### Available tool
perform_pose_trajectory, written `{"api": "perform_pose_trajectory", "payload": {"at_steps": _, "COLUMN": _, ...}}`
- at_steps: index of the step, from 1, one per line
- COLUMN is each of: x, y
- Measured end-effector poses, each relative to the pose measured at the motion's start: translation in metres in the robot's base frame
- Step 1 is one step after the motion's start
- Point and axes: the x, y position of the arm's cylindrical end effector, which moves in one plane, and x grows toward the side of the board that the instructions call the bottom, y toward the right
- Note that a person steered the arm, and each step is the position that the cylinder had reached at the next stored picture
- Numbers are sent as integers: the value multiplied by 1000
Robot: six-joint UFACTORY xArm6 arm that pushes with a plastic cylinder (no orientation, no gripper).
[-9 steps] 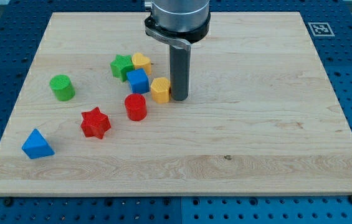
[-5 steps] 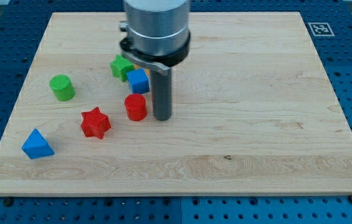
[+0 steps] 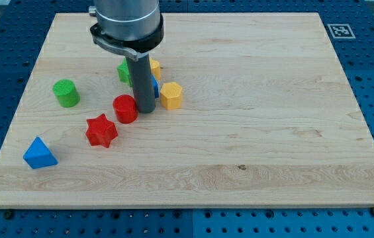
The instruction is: Slide the red circle slightly to the left side
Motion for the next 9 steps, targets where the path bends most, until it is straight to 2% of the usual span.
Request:
{"api": "perform_pose_trajectory", "payload": {"at_steps": 2, "x": 29, "y": 0}}
{"api": "perform_pose_trajectory", "payload": {"at_steps": 5, "x": 0, "y": 12}}
{"api": "perform_pose_trajectory", "payload": {"at_steps": 9, "x": 13, "y": 29}}
